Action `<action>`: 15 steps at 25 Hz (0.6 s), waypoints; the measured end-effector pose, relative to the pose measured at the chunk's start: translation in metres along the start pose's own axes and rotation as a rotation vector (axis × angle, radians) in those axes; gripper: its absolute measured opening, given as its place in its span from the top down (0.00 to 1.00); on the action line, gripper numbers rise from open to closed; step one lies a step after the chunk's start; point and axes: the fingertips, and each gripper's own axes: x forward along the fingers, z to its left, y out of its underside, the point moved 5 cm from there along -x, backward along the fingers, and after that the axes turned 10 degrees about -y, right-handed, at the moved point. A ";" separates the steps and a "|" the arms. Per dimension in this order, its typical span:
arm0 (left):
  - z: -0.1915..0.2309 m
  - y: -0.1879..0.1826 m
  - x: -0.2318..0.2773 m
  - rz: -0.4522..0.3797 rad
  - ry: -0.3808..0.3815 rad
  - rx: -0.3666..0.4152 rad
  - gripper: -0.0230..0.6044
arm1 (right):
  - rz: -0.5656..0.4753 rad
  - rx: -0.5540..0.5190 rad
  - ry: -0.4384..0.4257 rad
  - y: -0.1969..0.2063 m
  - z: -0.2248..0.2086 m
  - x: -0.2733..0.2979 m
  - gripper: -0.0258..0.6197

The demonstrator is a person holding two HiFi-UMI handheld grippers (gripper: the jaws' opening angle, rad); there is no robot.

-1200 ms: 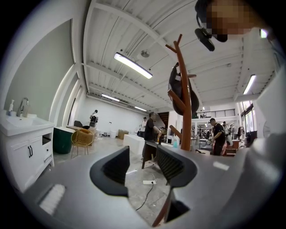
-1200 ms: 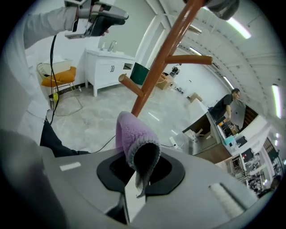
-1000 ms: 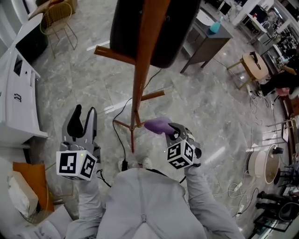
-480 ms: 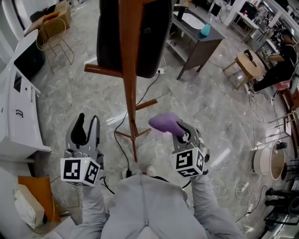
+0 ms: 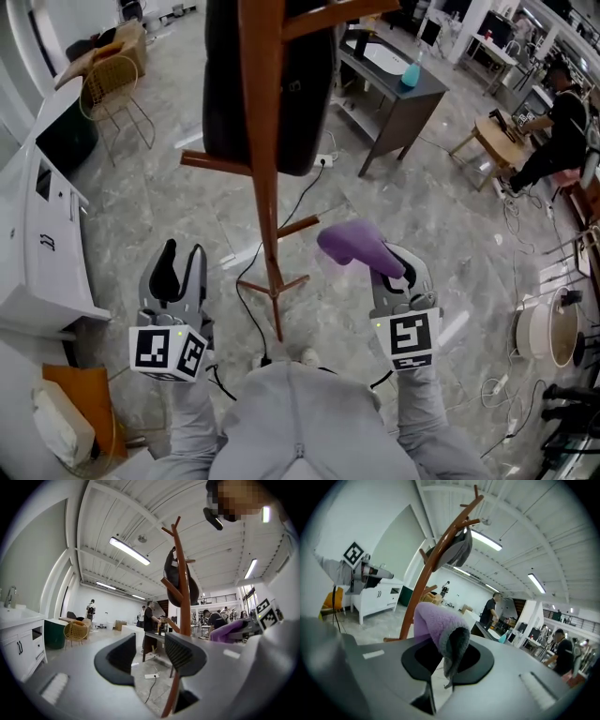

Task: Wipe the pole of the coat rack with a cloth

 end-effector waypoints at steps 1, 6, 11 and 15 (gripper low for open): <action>0.001 0.000 0.001 -0.005 0.000 0.000 0.64 | -0.033 0.047 -0.002 -0.003 -0.004 -0.002 0.89; 0.000 -0.005 0.002 -0.019 0.000 0.015 0.64 | -0.173 0.218 0.013 -0.017 -0.020 -0.012 0.89; 0.002 -0.010 0.003 -0.033 -0.008 0.028 0.64 | -0.245 0.225 0.068 -0.029 -0.028 -0.017 0.89; 0.002 -0.013 0.002 -0.039 -0.017 0.046 0.64 | -0.312 0.280 0.097 -0.040 -0.036 -0.023 0.89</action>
